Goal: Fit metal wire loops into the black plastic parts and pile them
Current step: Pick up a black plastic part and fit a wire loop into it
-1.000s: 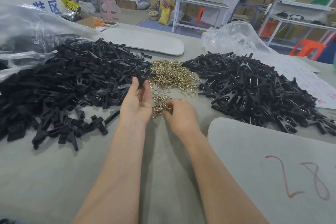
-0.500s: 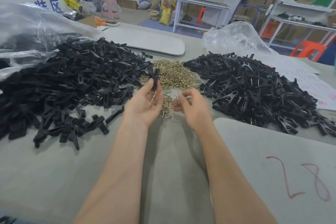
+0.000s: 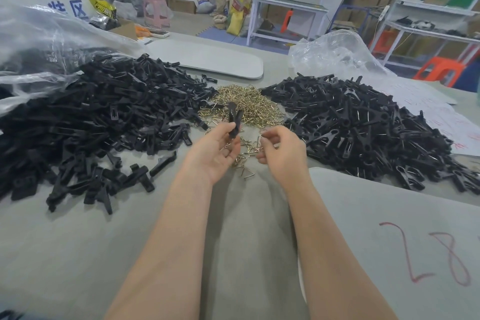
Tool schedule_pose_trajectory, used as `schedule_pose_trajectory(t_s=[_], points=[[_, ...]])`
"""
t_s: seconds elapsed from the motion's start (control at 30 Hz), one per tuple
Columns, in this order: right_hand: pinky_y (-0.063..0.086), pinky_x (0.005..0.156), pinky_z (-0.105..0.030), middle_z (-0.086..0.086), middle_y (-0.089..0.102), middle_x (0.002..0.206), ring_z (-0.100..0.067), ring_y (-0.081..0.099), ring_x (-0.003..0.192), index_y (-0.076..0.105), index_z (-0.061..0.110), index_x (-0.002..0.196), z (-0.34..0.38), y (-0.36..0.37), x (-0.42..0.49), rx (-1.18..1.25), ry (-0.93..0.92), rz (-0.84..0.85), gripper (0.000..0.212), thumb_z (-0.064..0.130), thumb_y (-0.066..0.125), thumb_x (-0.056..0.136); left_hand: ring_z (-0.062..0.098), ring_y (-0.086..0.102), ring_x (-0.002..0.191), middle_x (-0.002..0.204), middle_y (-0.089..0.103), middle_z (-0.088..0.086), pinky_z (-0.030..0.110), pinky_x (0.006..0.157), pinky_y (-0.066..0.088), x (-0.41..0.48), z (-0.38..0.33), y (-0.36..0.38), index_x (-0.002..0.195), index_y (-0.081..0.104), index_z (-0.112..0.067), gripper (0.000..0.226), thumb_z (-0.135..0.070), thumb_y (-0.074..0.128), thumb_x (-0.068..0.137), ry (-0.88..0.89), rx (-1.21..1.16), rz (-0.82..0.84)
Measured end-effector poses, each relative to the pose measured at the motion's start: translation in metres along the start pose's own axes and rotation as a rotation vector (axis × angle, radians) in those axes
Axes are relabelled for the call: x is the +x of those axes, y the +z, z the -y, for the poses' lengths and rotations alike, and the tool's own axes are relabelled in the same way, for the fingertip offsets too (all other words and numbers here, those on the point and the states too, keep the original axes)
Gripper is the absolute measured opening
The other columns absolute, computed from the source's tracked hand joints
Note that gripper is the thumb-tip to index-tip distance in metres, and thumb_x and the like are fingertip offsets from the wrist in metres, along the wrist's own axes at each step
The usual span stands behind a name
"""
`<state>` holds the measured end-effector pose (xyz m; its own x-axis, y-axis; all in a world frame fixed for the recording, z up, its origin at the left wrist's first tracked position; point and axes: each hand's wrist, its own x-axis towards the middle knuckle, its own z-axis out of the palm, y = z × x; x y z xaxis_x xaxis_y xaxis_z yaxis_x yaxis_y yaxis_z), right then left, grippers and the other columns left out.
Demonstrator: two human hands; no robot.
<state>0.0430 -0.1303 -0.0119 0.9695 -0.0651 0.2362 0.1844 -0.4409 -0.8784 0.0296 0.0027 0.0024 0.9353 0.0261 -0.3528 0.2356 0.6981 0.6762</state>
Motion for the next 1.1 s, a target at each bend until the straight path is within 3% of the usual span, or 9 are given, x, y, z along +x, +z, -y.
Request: schedule_pose_trajectory(t_s=[0.13,0.23,0.33,0.47,0.53,0.7,0.87,0.97,1.1], points=[[0.058,0.063,-0.024,-0.003,0.062,0.075,-0.015,0.067,0.062,0.058,0.011,0.085,0.005,-0.009,0.002,0.218,0.058,-0.017,0.014,0.001,0.053,0.093,0.011,0.057,0.070,0.081,0.062,0.004,0.017,0.067,0.050,0.001,0.004,0.002,0.090,0.060,-0.008,0.003,-0.005,0.060,0.089,0.096,0.133,0.023],[0.056,0.061,-0.020,-0.006,0.068,0.075,-0.013,0.070,0.064,0.060,0.011,0.083,0.008,-0.018,0.003,0.382,0.114,-0.068,0.010,0.005,0.058,0.091,0.009,0.059,0.076,0.085,0.064,0.001,0.017,0.074,0.048,0.003,0.012,0.004,0.092,0.063,-0.012,0.012,-0.008,0.069,0.083,0.359,0.640,-0.082],[0.053,0.059,-0.016,-0.004,0.069,0.069,-0.011,0.070,0.065,0.063,0.007,0.083,0.011,-0.026,0.003,0.575,0.202,-0.118,0.007,0.010,0.062,0.090,0.002,0.060,0.075,0.088,0.064,-0.007,0.008,0.061,0.043,0.000,0.019,0.008,0.089,0.058,-0.024,0.018,-0.014,0.070,0.082,0.552,0.971,-0.105],[0.050,0.062,-0.017,0.001,0.063,0.072,-0.006,0.059,0.064,0.064,0.014,0.079,0.012,-0.031,0.006,0.603,0.270,-0.146,0.009,0.017,0.066,0.088,0.012,0.059,0.085,0.099,0.062,-0.004,0.029,0.080,0.049,0.000,0.025,0.009,0.091,0.054,-0.026,0.022,-0.012,0.068,0.083,0.742,1.194,-0.081],[0.045,0.063,-0.016,0.003,0.060,0.068,-0.003,0.053,0.061,0.064,0.015,0.076,0.012,-0.029,0.005,0.528,0.239,-0.160,0.012,0.018,0.067,0.087,0.014,0.059,0.089,0.098,0.060,-0.007,0.038,0.085,0.049,0.000,0.026,0.010,0.093,0.055,-0.026,0.021,-0.012,0.068,0.083,0.805,1.229,-0.060],[0.040,0.053,-0.006,0.001,0.058,0.064,0.005,0.049,0.049,0.066,0.006,0.081,0.017,-0.018,0.002,0.407,0.173,-0.168,0.011,0.015,0.067,0.087,0.017,0.060,0.089,0.097,0.061,-0.006,0.042,0.085,0.050,0.000,0.027,0.011,0.094,0.057,-0.023,0.019,-0.012,0.068,0.083,0.854,1.205,-0.036],[0.040,0.055,-0.007,0.006,0.058,0.063,0.004,0.051,0.054,0.065,0.016,0.070,0.018,-0.017,0.000,0.369,0.181,-0.128,0.016,0.017,0.067,0.086,0.016,0.061,0.090,0.098,0.062,-0.006,0.041,0.085,0.050,-0.001,0.026,0.009,0.097,0.060,-0.020,0.018,-0.011,0.068,0.083,0.851,1.190,-0.030],[0.043,0.064,-0.018,0.006,0.064,0.071,-0.002,0.057,0.067,0.065,0.018,0.075,0.018,-0.025,0.001,0.397,0.285,0.056,0.013,0.022,0.066,0.086,0.015,0.062,0.090,0.098,0.065,-0.003,0.037,0.087,0.051,-0.002,0.022,0.006,0.098,0.062,-0.018,0.019,-0.008,0.069,0.083,0.808,1.183,0.017],[0.055,0.063,-0.026,-0.006,0.068,0.086,-0.015,0.067,0.070,0.064,0.012,0.092,0.013,-0.045,0.001,0.737,0.521,0.367,0.018,0.024,0.068,0.080,0.000,0.062,0.074,0.076,0.064,-0.015,0.016,0.077,0.051,-0.008,0.012,0.004,0.084,0.062,-0.029,0.028,-0.003,0.072,0.079,0.704,1.106,0.201]])
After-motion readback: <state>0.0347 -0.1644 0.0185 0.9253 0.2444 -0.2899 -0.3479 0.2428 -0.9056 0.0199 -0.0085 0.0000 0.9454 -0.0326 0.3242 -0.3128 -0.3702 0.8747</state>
